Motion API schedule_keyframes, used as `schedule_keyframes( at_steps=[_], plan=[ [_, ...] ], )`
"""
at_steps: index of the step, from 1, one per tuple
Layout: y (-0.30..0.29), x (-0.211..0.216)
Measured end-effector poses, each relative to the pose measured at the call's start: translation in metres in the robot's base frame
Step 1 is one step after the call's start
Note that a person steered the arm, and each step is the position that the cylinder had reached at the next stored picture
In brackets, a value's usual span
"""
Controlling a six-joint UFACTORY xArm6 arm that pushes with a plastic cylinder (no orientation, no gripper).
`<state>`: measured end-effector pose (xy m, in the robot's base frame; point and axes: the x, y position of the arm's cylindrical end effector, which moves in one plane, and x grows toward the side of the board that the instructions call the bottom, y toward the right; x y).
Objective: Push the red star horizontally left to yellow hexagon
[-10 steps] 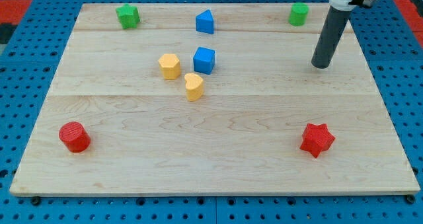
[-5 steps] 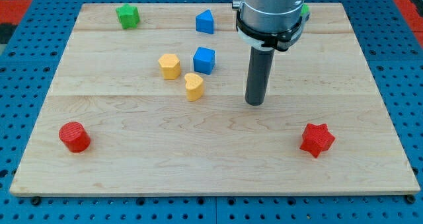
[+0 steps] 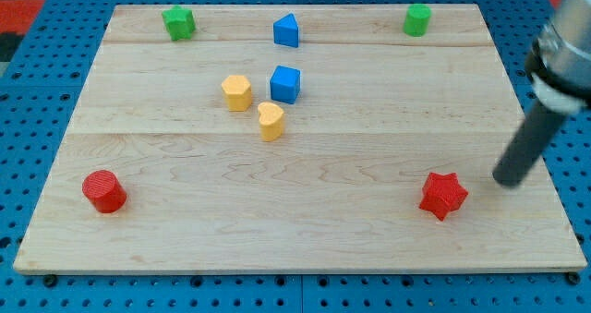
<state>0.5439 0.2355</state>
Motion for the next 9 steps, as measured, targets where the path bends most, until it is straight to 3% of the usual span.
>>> schedule_keyframes(
  at_steps=[1, 3, 4, 6, 7, 8, 9],
  plan=[
    [-0.046, 0.012],
    [-0.192, -0.039],
    [-0.266, -0.040],
    [-0.308, 0.003],
    [-0.396, 0.003],
    [-0.420, -0.005],
    [-0.401, -0.038]
  ],
)
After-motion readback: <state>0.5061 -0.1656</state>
